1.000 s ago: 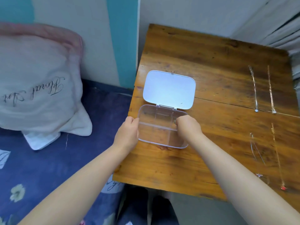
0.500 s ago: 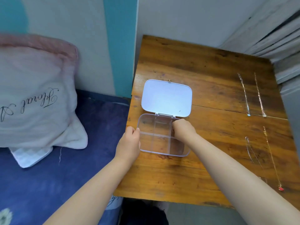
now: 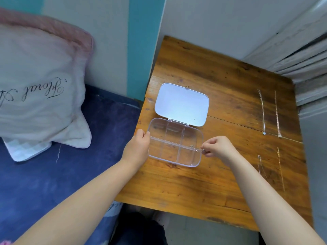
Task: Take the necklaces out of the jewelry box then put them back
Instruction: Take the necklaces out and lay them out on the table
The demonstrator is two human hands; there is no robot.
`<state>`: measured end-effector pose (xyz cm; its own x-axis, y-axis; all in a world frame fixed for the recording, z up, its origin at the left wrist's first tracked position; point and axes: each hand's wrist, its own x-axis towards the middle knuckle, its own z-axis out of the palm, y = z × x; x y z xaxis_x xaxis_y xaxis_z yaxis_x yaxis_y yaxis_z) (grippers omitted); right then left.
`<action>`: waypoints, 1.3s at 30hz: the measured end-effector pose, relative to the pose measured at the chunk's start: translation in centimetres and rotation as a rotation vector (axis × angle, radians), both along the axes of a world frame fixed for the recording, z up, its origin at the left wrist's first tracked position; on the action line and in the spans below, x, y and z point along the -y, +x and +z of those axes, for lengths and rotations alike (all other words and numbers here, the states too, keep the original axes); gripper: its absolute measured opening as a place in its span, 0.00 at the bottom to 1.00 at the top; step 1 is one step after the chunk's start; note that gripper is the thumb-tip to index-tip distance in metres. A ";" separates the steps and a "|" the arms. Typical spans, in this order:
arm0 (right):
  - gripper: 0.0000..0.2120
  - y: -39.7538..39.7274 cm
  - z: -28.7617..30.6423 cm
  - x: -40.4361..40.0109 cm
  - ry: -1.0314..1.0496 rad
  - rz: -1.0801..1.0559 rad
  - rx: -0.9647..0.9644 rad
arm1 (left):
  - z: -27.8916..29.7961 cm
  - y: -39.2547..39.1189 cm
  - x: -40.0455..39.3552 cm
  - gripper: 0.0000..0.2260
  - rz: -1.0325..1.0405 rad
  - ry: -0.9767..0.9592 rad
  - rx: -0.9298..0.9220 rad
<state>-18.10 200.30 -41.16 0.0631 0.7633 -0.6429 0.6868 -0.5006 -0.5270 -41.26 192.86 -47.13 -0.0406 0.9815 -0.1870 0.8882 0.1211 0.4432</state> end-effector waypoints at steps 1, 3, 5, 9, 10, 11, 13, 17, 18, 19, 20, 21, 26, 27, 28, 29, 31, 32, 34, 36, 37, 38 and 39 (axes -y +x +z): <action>0.12 0.4 -0.2 0.4 -0.014 -0.061 -0.064 | 0.1 0.0 0.0 0.12 -0.002 0.000 -0.001; 0.13 1.0 -0.3 1.2 -0.040 -0.211 -0.226 | 0.3 0.0 0.1 0.11 -0.010 -0.005 -0.002; 0.14 1.5 -0.4 1.8 -0.031 -0.360 -0.378 | 0.5 0.1 0.1 0.10 -0.005 -0.020 -0.008; 0.17 2.0 0.4 2.1 0.026 -0.525 -0.548 | 1.1 0.4 -0.2 0.12 -0.006 -0.047 -0.096; 0.17 2.1 0.8 2.1 0.038 -0.538 -0.569 | 1.3 0.5 -0.3 0.12 -0.015 -0.055 -0.137; 0.17 2.2 1.3 2.1 0.050 -0.545 -0.578 | 1.5 0.6 -0.4 0.12 -0.018 -0.065 -0.166; 0.16 2.7 2.7 2.1 0.077 -0.550 -0.581 | 1.9 1.0 -0.6 0.08 -0.031 -0.080 -0.215; 0.13 5.3 7.1 1.2 0.147 -0.587 -0.609 | 3.1 2.5 -1.3 0.07 -0.093 -0.010 -0.204; 0.13 6.1 8.4 0.8 0.178 -0.594 -0.623 | 3.5 3.3 -1.6 0.08 -0.114 0.002 -0.181; 0.13 7.0 9.6 0.5 0.218 -0.605 -0.644 | 4.1 4.2 -1.9 0.09 -0.142 0.005 -0.166; 0.14 8.0 10.8 0.2 0.263 -0.618 -0.671 | 4.7 5.3 -2.3 0.10 -0.172 0.003 -0.156; 0.14 8.9 11.9 -0.1 0.307 -0.627 -0.694 | 5.3 6.5 -2.8 0.11 -0.197 0.001 -0.145; 0.14 13.2 15.0 -2.3 0.435 -0.582 -0.672 | 8.2 13.3 -4.6 0.09 -0.272 -0.007 -0.097; 0.14 14.1 15.0 -2.9 0.442 -0.580 -0.661 | 8.3 14.6 -4.9 0.09 -0.282 -0.007 -0.090; 0.14 14.8 14.8 -3.7 0.447 -0.581 -0.653 | 8.4 15.8 -5.2 0.09 -0.287 -0.008 -0.085; 0.14 15.7 14.4 -4.4 0.448 -0.583 -0.644 | 8.2 16.9 -5.4 0.10 -0.285 -0.015 -0.083; 0.15 17.4 13.3 -6.2 0.447 -0.585 -0.623 | 7.5 19.1 -5.7 0.11 -0.272 -0.046 -0.080; 0.15 18.3 12.5 -7.1 0.442 -0.581 -0.614 | 6.9 20.2 -5.9 0.12 -0.266 -0.068 -0.081; 0.15 20.0 11.0 -9.0 0.430 -0.564 -0.599 | 5.8 22.4 -6.3 0.13 -0.247 -0.121 -0.083; 0.15 21.5 9.6 -11.1 0.429 -0.538 -0.590 | 4.7 24.5 -6.7 0.14 -0.210 -0.177 -0.079; 0.15 22.2 9.1 -12.3 0.435 -0.524 -0.589 | 4.1 25.4 -7.0 0.14 -0.186 -0.202 -0.079; 0.15 22.8 8.7 -13.4 0.445 -0.512 -0.594 | 3.7 26.3 -7.4 0.14 -0.157 -0.220 -0.078; 0.15 23.3 8.3 -14.5 0.458 -0.504 -0.604 | 3.2 27.2 -7.7 0.14 -0.127 -0.231 -0.076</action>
<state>5.18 214.80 -32.87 0.2093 0.9255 -0.3156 -0.0146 -0.3197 -0.9474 -14.10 200.58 -43.91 0.0575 0.9115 -0.4074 0.9322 0.0970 0.3487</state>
